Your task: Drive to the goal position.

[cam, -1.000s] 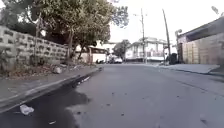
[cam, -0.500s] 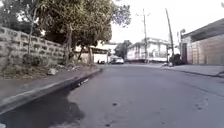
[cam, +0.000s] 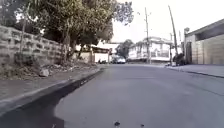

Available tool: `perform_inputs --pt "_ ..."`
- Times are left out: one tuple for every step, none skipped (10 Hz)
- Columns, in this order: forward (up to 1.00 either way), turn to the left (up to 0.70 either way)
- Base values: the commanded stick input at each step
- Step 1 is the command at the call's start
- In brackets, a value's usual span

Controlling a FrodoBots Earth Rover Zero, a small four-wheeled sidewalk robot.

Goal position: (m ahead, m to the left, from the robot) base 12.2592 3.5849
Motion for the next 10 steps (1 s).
perform_inputs --pt "1.00 0.00" --pt "1.00 0.00" --pt "1.00 0.00" --pt "1.00 0.00" --pt "1.00 0.00" --pt "1.00 0.00" --pt "1.00 0.00" --pt "1.00 -0.04" --pt "1.00 -0.33" --pt "1.00 -0.40"
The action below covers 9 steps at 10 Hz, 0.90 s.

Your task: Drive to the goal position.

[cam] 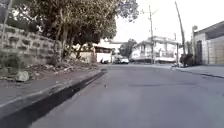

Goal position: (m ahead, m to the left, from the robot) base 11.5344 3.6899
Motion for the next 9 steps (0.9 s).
perform_inputs --pt "1.00 -0.35" --pt "1.00 0.00" --pt "1.00 0.00" --pt "1.00 0.00" --pt "1.00 0.00" --pt "1.00 0.00" --pt "1.00 0.00" --pt "1.00 0.00" --pt "1.00 0.00"
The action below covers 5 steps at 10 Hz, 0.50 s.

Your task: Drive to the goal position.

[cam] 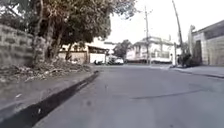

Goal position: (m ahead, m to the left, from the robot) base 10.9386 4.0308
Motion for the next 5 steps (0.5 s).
perform_inputs --pt "1.00 0.00" --pt "1.00 0.00" --pt "1.00 0.00" --pt "1.00 0.00" --pt "1.00 0.00"
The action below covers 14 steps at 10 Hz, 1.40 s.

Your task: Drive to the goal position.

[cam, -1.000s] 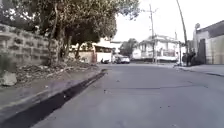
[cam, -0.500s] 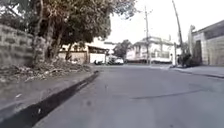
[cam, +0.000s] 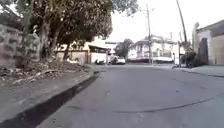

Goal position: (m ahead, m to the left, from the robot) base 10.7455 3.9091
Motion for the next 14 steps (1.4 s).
perform_inputs --pt "1.00 0.00" --pt "1.00 0.00" --pt "1.00 0.00" --pt "1.00 -0.03" --pt "1.00 -0.19" --pt "1.00 -0.32" --pt "1.00 -0.40" --pt "1.00 -0.40" --pt "1.00 -0.40" --pt "1.00 -0.40" --pt "1.00 -0.39" --pt "1.00 -0.05" --pt "1.00 0.00" --pt "1.00 0.00"
